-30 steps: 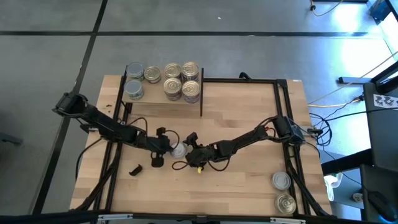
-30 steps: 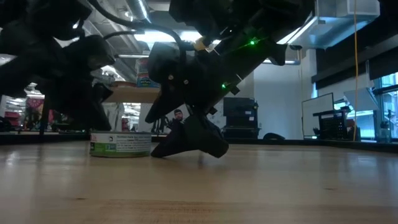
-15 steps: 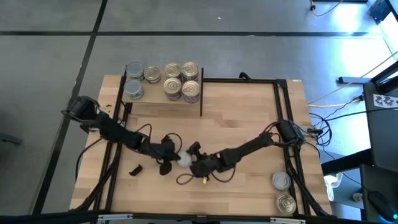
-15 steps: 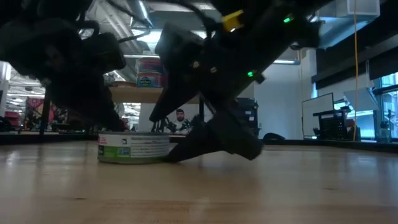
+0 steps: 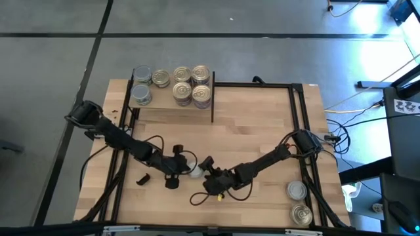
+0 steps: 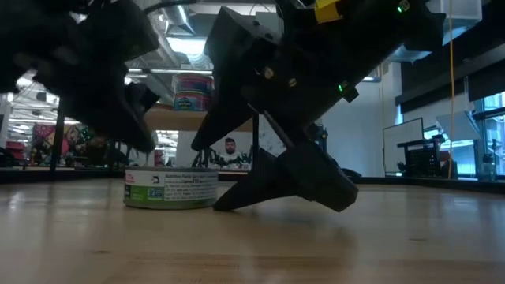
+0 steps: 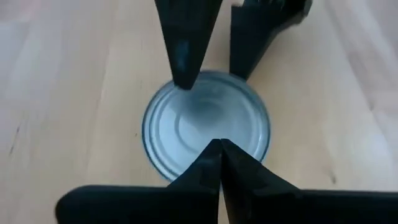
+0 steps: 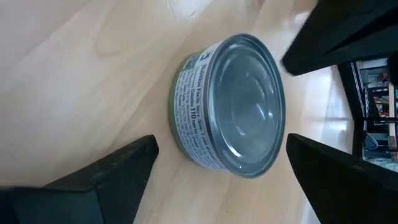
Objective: Stack canned seafood by type on shelf
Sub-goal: Put the green tuna can on the shelf
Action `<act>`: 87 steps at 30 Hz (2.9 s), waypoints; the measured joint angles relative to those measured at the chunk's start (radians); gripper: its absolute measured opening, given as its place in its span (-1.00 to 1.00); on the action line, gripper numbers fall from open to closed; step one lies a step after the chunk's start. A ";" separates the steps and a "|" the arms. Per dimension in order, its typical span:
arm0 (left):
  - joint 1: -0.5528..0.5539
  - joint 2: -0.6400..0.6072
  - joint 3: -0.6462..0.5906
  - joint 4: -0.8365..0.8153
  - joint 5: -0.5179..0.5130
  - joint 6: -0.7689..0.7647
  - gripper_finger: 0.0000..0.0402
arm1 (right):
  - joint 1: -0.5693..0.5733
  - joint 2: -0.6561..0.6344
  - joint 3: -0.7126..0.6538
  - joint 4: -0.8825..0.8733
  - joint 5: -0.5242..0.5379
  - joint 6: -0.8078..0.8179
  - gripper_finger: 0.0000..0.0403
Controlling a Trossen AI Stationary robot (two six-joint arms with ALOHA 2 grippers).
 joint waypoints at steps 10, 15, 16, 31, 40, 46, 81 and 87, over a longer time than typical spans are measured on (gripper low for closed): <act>0.013 0.002 -0.210 0.359 -0.023 0.025 -0.99 | -0.013 0.008 0.000 0.063 -0.051 -0.022 0.82; 0.030 0.002 -0.251 0.424 -0.023 0.012 -0.99 | -0.045 0.008 0.000 0.070 -0.088 -0.016 0.82; 0.029 0.002 -0.251 0.436 -0.023 0.015 -0.99 | -0.049 0.008 0.000 0.073 -0.095 -0.009 0.82; 0.029 0.002 -0.160 0.246 0.016 -0.026 -0.99 | -0.061 0.008 0.000 0.087 -0.103 0.003 0.82; 0.055 -0.001 -0.206 0.297 -0.001 -0.065 -0.99 | -0.068 0.024 0.001 0.125 -0.104 0.004 0.82; 0.092 -0.001 -0.291 0.446 -0.001 -0.133 -0.99 | -0.072 0.038 0.003 0.163 -0.064 -0.055 0.82; 0.131 0.001 -0.397 0.623 0.002 -0.204 -0.99 | -0.161 0.087 0.014 0.166 0.021 -0.309 0.66; 0.131 0.002 -0.398 0.623 0.003 -0.203 -0.99 | -0.168 0.087 0.013 0.156 0.013 -0.266 0.16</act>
